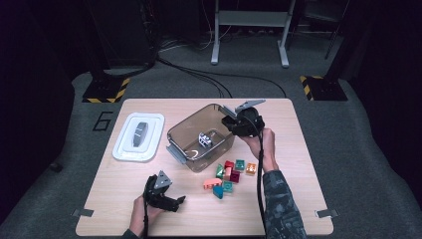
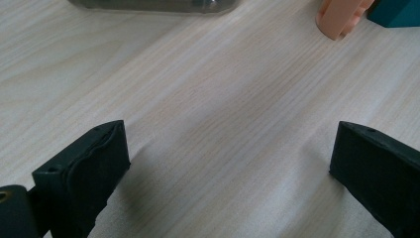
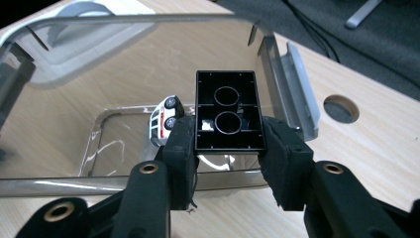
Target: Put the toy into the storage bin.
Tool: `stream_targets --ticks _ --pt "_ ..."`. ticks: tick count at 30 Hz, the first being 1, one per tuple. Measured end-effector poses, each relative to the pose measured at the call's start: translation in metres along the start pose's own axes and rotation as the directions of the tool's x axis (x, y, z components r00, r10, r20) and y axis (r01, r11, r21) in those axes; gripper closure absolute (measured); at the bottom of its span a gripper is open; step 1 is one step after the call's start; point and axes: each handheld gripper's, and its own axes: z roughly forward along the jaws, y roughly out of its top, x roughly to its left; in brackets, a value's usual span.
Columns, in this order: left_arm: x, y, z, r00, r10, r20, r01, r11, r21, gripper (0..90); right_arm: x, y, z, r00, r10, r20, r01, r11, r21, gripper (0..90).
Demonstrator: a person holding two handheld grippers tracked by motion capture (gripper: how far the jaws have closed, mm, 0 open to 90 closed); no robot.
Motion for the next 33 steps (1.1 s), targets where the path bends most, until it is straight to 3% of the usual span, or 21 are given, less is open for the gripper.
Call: stream_targets --ticks 3,16,23,28,33 --pt "0.000 0.000 0.000 1.0000 0.000 0.000 0.000 1.0000 0.000 1.7 0.000 0.000 0.003 1.0000 0.001 0.006 -0.001 0.999 0.034 59.0" --pt "0.000 0.000 0.000 1.0000 -0.001 0.000 0.001 1.0000 0.000 1.7 -0.004 -0.004 0.006 0.9996 0.016 0.022 -0.018 0.996 0.092 58.7" --pt "0.000 0.000 0.000 1.0000 -0.001 0.000 0.001 1.0000 0.000 1.7 -0.004 -0.003 0.007 0.9994 0.031 0.016 -0.032 0.994 0.100 57.7" --pt "0.000 0.000 0.000 1.0000 -0.001 0.000 0.001 1.0000 0.000 1.7 -0.003 -0.004 0.004 0.9992 0.036 0.017 -0.037 0.995 0.096 51.4" --pt "0.000 0.000 0.000 1.0000 0.001 0.000 -0.001 1.0000 0.001 1.7 0.000 -0.008 -0.005 0.9992 0.039 0.012 -0.039 0.998 0.047 34.8"
